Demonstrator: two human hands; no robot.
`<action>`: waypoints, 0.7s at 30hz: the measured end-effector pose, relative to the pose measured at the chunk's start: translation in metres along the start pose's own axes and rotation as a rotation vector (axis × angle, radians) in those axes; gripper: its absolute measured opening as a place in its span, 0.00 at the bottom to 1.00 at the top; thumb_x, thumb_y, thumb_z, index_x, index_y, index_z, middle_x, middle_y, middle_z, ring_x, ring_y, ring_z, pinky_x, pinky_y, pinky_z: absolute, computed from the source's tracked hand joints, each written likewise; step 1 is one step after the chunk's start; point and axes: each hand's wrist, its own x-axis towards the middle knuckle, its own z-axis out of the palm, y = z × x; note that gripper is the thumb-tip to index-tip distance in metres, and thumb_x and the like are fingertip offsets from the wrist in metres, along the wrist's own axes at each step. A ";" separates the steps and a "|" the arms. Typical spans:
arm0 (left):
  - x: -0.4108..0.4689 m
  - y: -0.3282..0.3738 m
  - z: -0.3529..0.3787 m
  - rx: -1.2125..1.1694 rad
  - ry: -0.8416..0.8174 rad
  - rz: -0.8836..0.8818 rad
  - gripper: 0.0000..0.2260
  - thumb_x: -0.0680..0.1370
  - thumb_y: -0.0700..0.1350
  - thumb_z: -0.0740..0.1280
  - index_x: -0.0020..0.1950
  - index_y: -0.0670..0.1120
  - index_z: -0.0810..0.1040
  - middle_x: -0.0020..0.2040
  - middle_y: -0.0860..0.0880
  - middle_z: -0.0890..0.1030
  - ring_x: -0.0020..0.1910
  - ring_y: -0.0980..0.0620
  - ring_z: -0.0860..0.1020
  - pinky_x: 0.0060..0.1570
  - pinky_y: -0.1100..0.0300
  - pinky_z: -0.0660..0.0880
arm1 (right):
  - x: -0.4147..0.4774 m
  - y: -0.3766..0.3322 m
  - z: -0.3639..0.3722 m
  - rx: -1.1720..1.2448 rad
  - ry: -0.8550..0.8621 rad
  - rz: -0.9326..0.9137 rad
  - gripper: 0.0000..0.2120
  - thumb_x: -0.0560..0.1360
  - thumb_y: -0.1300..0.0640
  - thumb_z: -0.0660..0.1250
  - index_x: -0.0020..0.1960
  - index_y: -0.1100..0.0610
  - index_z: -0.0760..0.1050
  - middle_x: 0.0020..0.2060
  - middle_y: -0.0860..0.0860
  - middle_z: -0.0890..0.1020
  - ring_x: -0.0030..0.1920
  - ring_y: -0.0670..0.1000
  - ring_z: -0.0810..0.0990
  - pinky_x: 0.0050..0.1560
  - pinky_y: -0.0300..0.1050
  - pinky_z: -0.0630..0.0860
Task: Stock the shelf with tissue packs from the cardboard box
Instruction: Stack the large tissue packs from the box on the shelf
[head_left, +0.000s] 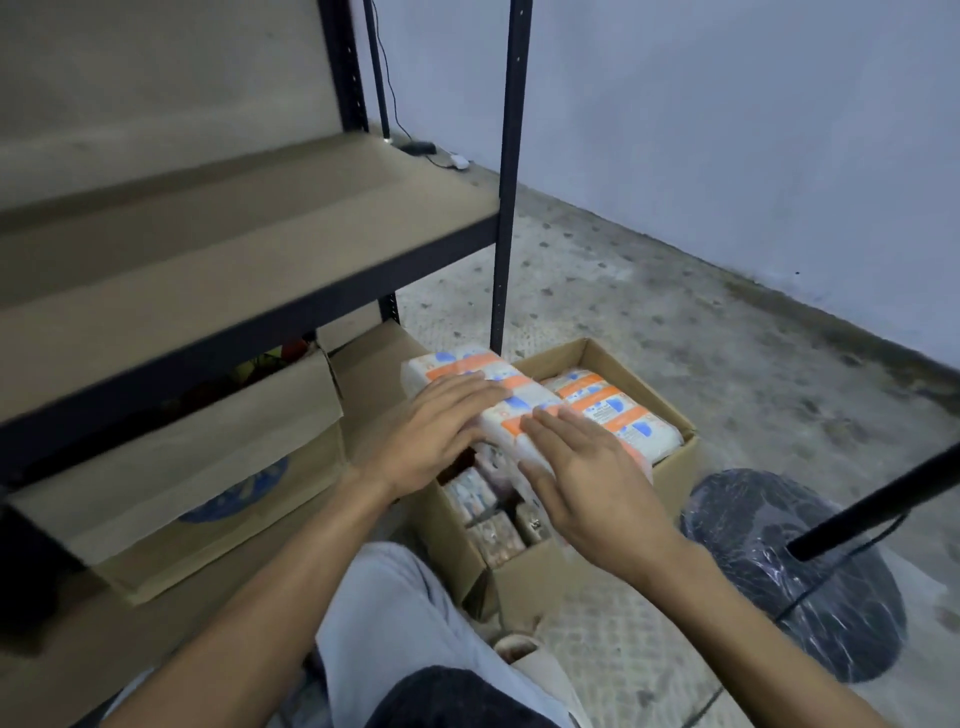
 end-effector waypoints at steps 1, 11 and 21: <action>0.006 0.002 -0.012 0.030 0.029 0.026 0.17 0.80 0.47 0.61 0.69 0.46 0.72 0.68 0.48 0.74 0.71 0.51 0.67 0.71 0.49 0.63 | 0.005 -0.003 -0.009 -0.011 0.029 -0.006 0.23 0.77 0.48 0.54 0.63 0.60 0.75 0.59 0.57 0.80 0.60 0.60 0.78 0.62 0.54 0.74; 0.076 0.021 -0.139 0.301 0.129 0.124 0.20 0.78 0.46 0.57 0.68 0.43 0.73 0.68 0.46 0.75 0.69 0.46 0.69 0.71 0.50 0.61 | 0.070 -0.024 -0.086 -0.037 0.338 -0.085 0.23 0.77 0.48 0.54 0.64 0.59 0.75 0.61 0.56 0.79 0.64 0.57 0.76 0.65 0.54 0.71; 0.083 -0.055 -0.185 0.342 0.093 -0.019 0.19 0.80 0.46 0.58 0.71 0.47 0.69 0.70 0.48 0.72 0.71 0.51 0.68 0.70 0.47 0.63 | 0.168 -0.041 -0.070 0.020 0.301 -0.190 0.19 0.76 0.52 0.60 0.62 0.61 0.76 0.58 0.57 0.81 0.60 0.57 0.78 0.65 0.49 0.70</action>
